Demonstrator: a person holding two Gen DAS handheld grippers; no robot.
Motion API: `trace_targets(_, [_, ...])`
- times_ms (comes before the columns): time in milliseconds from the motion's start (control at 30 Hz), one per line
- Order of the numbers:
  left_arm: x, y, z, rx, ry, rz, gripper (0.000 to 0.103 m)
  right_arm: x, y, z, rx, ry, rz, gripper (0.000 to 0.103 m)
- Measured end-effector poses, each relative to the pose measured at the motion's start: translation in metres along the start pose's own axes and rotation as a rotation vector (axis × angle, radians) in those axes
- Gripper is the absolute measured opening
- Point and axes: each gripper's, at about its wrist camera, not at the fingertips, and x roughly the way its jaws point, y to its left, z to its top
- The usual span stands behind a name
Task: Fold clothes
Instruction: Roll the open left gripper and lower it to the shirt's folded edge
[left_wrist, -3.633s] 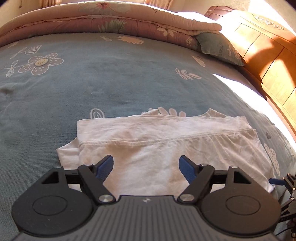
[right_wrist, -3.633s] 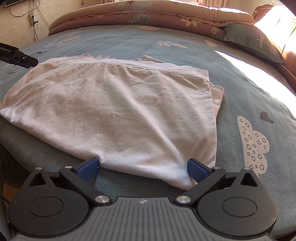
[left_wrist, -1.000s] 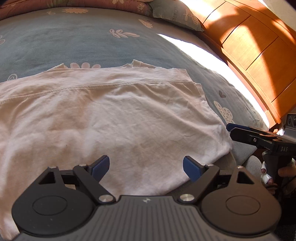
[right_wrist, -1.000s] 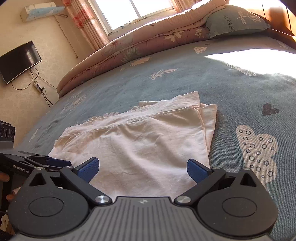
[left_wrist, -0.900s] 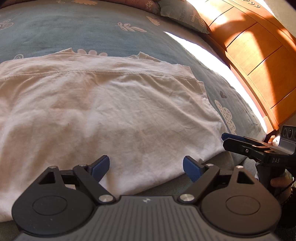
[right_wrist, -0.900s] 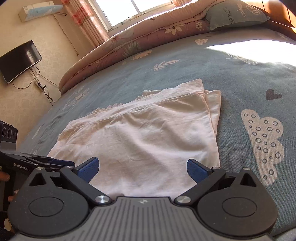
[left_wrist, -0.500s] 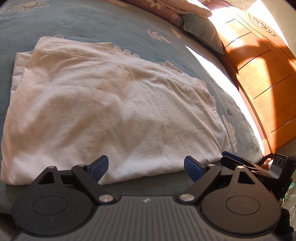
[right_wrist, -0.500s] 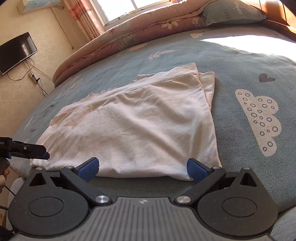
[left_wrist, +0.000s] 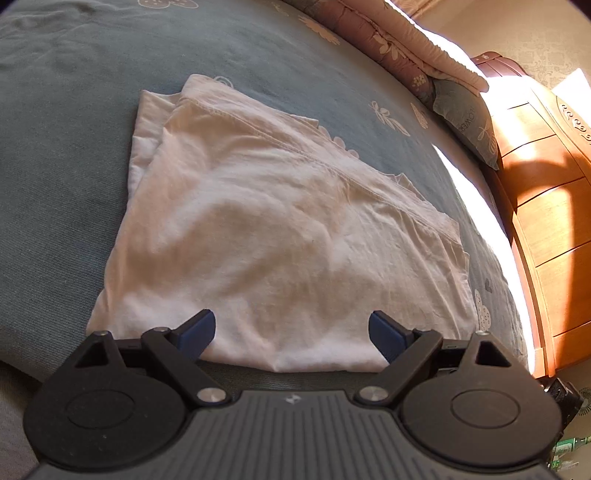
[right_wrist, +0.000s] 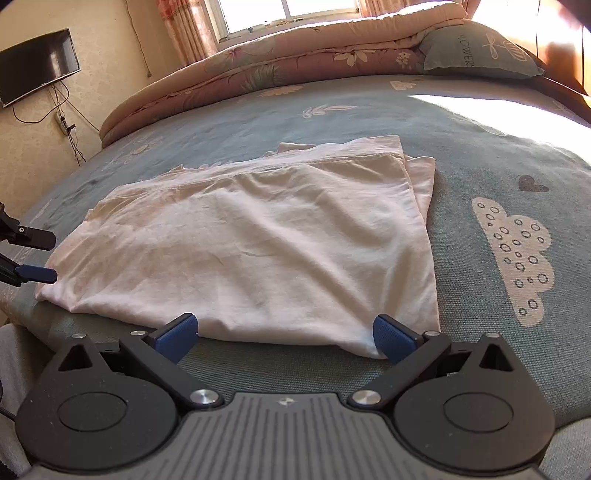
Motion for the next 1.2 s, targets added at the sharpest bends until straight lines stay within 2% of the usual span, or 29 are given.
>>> trace_targets(67, [0.0, 0.002, -0.002, -0.005, 0.004, 0.01, 0.09, -0.001, 0.0, -0.001, 0.009, 0.001, -0.004, 0.103])
trace_targets(167, [-0.011, -0.003, 0.001, 0.023, -0.029, -0.053, 0.09, -0.002, 0.001, 0.0, 0.002, 0.016, -0.011, 0.103])
trace_targets(233, [-0.015, -0.006, 0.006, 0.035, -0.046, -0.065, 0.09, -0.001, 0.004, 0.001, -0.011, 0.029, -0.02, 0.103])
trace_targets(333, [-0.012, -0.003, 0.008, 0.046, -0.033, -0.029, 0.09, 0.001, 0.007, 0.003, -0.02, 0.042, -0.039, 0.103])
trace_targets(500, [-0.015, 0.008, 0.006, 0.071, -0.018, -0.015, 0.089, 0.001, 0.011, 0.001, -0.039, 0.045, -0.062, 0.103])
trace_targets(667, [-0.019, 0.018, 0.004, 0.095, -0.002, -0.001, 0.09, 0.003, 0.018, 0.004, -0.066, 0.089, -0.098, 0.103])
trace_targets(767, [-0.021, 0.025, 0.003, 0.11, 0.007, 0.007, 0.09, -0.004, 0.021, 0.01, -0.025, 0.109, -0.105, 0.103])
trace_targets(833, [-0.022, 0.029, 0.002, 0.12, 0.014, 0.012, 0.09, -0.016, 0.026, 0.015, -0.005, 0.089, -0.083, 0.103])
trace_targets(933, [-0.027, 0.031, 0.002, 0.125, 0.003, -0.011, 0.09, -0.028, 0.045, 0.027, -0.07, 0.041, -0.068, 0.103])
trace_targets(1033, [-0.026, 0.026, 0.005, 0.128, -0.021, -0.042, 0.09, -0.016, 0.071, 0.039, -0.155, 0.04, -0.085, 0.103])
trace_targets(1200, [-0.008, 0.023, 0.002, 0.165, 0.003, 0.005, 0.092, 0.027, 0.115, 0.036, -0.234, 0.051, -0.066, 0.103])
